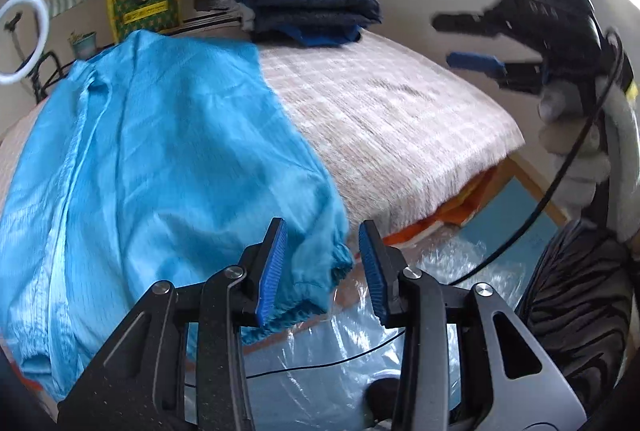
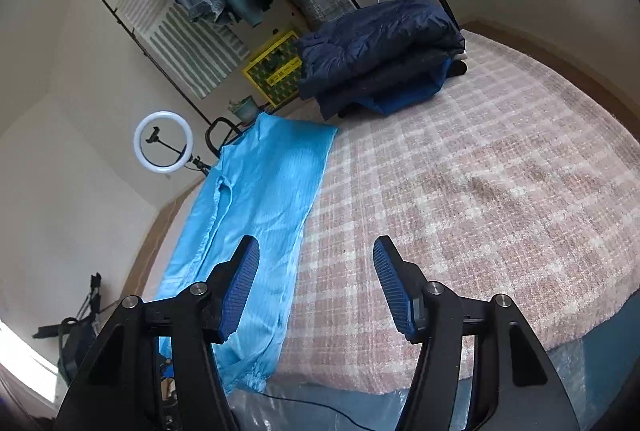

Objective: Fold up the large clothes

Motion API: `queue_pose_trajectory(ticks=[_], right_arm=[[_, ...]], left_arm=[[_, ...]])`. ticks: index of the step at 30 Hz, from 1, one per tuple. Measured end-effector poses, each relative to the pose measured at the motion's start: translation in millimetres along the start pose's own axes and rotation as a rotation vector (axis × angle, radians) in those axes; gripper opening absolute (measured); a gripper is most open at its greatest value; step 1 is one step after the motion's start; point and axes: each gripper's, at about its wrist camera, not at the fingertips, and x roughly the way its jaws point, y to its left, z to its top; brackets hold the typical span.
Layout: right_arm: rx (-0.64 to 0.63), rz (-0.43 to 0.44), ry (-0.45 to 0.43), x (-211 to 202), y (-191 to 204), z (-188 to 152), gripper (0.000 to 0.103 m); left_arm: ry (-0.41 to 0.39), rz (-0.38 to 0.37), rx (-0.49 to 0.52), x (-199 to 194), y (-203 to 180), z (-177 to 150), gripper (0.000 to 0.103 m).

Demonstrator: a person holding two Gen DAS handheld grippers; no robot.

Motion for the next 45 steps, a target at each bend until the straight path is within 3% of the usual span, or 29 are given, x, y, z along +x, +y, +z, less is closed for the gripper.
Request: queue_pose_trajectory(ticks=[1, 3, 8, 11, 13, 15, 16, 18, 23, 26, 32, 38, 39, 41, 42, 45], right_arm=[[-0.002, -0.001, -0.001, -1, -1, 0, 0.06], [0.001, -0.004, 0.001, 0, -3, 0, 0.06], [0.01, 0.001, 0.007, -1, -5, -1, 0.06], [0.001, 0.003, 0.012, 0, -4, -2, 0.06], [-0.003, 0.011, 0.019, 2, -4, -2, 0.06], [0.004, 0.039, 0.04, 8, -3, -2, 0.06], [0.008, 0.052, 0.052, 11, -3, -1, 0.06], [0.014, 0.071, 0.076, 22, -2, 1, 0.06], [0.0, 0.089, 0.173, 71, 9, 16, 0.06], [0.052, 0.113, 0.239, 117, 9, 29, 0.06], [0.285, 0.1, 0.347, 212, -18, 28, 0.061], [0.356, 0.169, 0.318, 250, -4, 45, 0.06], [0.367, 0.173, 0.321, 257, -1, 47, 0.055], [0.38, 0.17, 0.338, 272, 5, 48, 0.029], [0.378, 0.152, 0.353, 279, 9, 47, 0.005], [0.299, 0.026, 0.348, 289, 29, 51, 0.001]], left_arm=[[0.012, 0.003, 0.035, 4, -8, 0, 0.052], [0.011, 0.026, 0.106, 10, -21, -1, 0.06], [0.042, 0.149, 0.248, 38, -41, -2, 0.061], [0.077, 0.179, 0.256, 53, -37, -5, 0.059], [0.096, 0.182, 0.229, 62, -28, -6, 0.04], [0.074, 0.131, 0.205, 59, -21, -8, 0.034], [0.068, 0.112, 0.2, 57, -19, -7, 0.02], [0.069, 0.077, 0.158, 51, -12, -3, 0.009], [0.028, -0.047, -0.084, 25, 23, 16, 0.008], [-0.018, -0.081, -0.169, 6, 38, 22, 0.007], [-0.073, -0.096, -0.212, -18, 48, 25, 0.007], [-0.078, -0.12, -0.239, -21, 50, 23, 0.007], [-0.078, -0.126, -0.244, -21, 52, 23, 0.007], [-0.08, -0.13, -0.25, -21, 52, 21, 0.007], [-0.08, -0.133, -0.252, -21, 53, 20, 0.007], [-0.086, -0.147, -0.288, -23, 63, 16, 0.007]])
